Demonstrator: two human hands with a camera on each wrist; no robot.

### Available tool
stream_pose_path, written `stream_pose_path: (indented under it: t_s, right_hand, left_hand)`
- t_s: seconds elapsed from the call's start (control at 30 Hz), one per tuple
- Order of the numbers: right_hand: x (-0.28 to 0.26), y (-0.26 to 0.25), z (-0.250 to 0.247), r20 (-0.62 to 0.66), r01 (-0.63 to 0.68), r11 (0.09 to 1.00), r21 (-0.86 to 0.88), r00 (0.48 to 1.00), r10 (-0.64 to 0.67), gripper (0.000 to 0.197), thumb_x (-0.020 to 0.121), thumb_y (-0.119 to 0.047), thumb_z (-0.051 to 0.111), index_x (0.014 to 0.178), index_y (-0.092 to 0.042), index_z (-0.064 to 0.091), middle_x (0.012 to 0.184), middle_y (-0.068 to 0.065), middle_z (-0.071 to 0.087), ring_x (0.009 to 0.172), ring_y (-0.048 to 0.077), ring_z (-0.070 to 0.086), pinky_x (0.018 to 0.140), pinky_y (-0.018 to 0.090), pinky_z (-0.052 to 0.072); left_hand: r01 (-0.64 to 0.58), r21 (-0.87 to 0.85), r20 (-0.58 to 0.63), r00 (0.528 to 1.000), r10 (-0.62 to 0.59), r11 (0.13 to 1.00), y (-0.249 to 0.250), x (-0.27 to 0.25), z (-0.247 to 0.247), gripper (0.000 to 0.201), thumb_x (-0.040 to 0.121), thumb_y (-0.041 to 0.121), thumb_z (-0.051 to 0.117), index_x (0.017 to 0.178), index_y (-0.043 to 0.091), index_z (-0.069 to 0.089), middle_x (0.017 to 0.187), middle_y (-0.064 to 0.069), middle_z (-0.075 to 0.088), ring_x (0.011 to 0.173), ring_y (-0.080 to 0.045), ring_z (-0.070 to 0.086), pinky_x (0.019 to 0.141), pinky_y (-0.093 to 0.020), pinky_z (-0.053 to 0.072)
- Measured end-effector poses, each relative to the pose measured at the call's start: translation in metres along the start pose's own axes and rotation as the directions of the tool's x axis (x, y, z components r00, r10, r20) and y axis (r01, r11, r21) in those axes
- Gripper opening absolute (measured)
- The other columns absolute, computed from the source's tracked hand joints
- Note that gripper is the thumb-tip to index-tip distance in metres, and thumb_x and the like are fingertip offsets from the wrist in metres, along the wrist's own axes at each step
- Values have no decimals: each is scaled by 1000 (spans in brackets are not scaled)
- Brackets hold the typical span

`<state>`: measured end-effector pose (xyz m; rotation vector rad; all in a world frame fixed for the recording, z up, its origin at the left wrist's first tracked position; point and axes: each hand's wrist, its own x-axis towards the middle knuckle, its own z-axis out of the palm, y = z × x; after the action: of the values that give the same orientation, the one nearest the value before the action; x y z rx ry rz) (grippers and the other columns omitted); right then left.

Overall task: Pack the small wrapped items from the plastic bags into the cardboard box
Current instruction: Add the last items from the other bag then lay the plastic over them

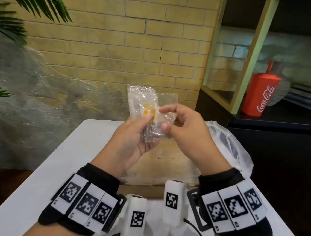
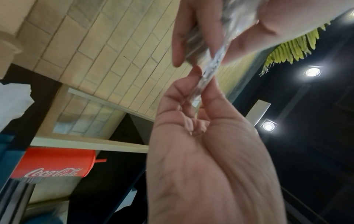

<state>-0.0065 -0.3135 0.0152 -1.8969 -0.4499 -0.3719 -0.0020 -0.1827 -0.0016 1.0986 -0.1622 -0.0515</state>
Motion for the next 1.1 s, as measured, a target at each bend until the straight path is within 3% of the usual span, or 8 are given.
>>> stream_pose_path:
  t_s: [0.1,0.27,0.4,0.53,0.73,0.8,0.93,1.1]
  right_hand:
    - [3,2,-8,-76,-10,999,41,997,13,28,84,3,60,80,-24,67,65,-15,56,53,-6,50,56,9,45]
    - [5,6,-15,-205,-60,989,-134,978,31,25,90,-3,52,91,-19,71,88,-13,63,81,-2,56,73,9,44]
    - [5,7,-5,-67,-68,955,-289,996,51,27,89,-29,56,112,-19,68,112,-4,67,104,9,58,92,30,48]
    - [2,5,10,-10,-143,948,-284,989,146,32,75,-57,63,83,-25,64,81,-9,65,84,16,62,80,44,52]
    - [6,11,-6,-122,-210,978,16,970,210,24,75,-22,74,88,-4,65,87,12,70,84,29,68,76,43,57]
    - [6,14,-12,-125,-226,967,115,963,240,15,77,-12,72,90,-6,67,87,10,71,82,25,69,73,33,58]
    - [9,20,-19,-156,-238,961,139,953,259,5,79,-8,69,82,-7,66,86,16,69,76,22,64,74,38,55]
    - [12,29,-39,-259,-249,954,165,923,285,18,78,-11,69,86,4,61,92,26,66,81,31,63,81,48,54]
  left_hand:
    - [-22,-38,-96,995,18,999,1,3,-5,10,93,8,50,103,10,54,67,-2,65,50,-8,61,45,-18,50]
    - [-64,-3,-155,986,63,998,1,6,-8,28,91,7,53,119,11,52,103,-14,65,83,-22,65,44,-17,50]
    - [-91,96,-111,989,102,991,-4,5,-7,27,86,4,61,110,15,59,87,-2,66,63,-8,64,45,-15,49]
    - [-106,262,25,994,103,959,-7,0,-2,32,84,0,61,113,12,62,82,2,69,62,-4,65,53,-15,51]
    - [48,106,138,989,-62,993,-3,-1,-5,27,93,8,45,120,9,50,124,-14,59,92,-21,63,60,-30,57]
    - [46,156,61,997,-56,987,-3,2,-8,21,95,12,46,114,8,54,113,-11,60,83,-19,60,56,-27,56]
    - [-35,429,-15,999,46,903,-9,9,-18,14,92,7,52,102,17,53,94,-3,64,77,-12,65,46,-15,46]
    - [-61,671,-14,995,95,739,-9,13,-26,22,89,3,55,103,19,50,87,-2,68,75,-14,68,58,-20,46]
